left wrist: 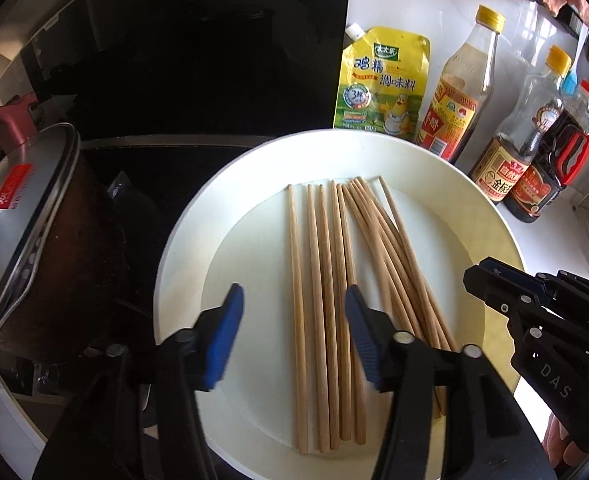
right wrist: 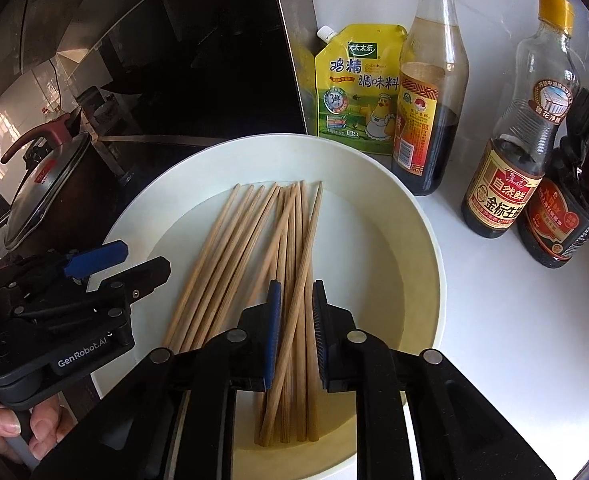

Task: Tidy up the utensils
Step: 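Withdraw both open tools up from the basin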

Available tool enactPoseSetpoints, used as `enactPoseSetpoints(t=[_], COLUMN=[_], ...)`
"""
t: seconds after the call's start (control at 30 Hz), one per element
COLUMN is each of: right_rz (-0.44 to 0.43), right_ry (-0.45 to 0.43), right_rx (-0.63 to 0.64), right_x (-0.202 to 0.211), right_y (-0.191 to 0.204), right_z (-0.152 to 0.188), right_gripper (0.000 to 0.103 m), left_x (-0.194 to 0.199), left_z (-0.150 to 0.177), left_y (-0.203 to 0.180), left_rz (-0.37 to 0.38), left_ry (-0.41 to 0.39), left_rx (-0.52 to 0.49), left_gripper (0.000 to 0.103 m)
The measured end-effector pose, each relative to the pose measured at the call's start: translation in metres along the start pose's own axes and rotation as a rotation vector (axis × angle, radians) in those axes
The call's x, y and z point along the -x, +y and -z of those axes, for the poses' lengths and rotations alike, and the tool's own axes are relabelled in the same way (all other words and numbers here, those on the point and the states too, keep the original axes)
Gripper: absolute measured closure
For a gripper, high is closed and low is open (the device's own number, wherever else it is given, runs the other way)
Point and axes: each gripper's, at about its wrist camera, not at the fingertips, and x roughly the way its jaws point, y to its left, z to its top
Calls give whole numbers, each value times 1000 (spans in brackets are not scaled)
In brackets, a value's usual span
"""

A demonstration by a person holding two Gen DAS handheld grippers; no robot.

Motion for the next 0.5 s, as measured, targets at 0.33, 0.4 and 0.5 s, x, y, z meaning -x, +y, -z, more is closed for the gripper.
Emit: enactPoseSetpoints(t=[0.33, 0.4, 0.5], right_rz=[6, 5, 3], right_ry=[-23, -29, -33], right_rx=[-18, -20, -12], right_x=[19, 23, 31], right_y=[-3, -2, 1], right_z=[7, 8, 11], right_gripper=[67, 63, 58], left_x=[18, 24, 34], left_z=[1, 2, 4], left_y=[2, 2, 1], left_rz=[-26, -26, -35], left_ry=[-44, -54, -69], left_rx=[16, 22, 26], left_gripper=[28, 28, 25])
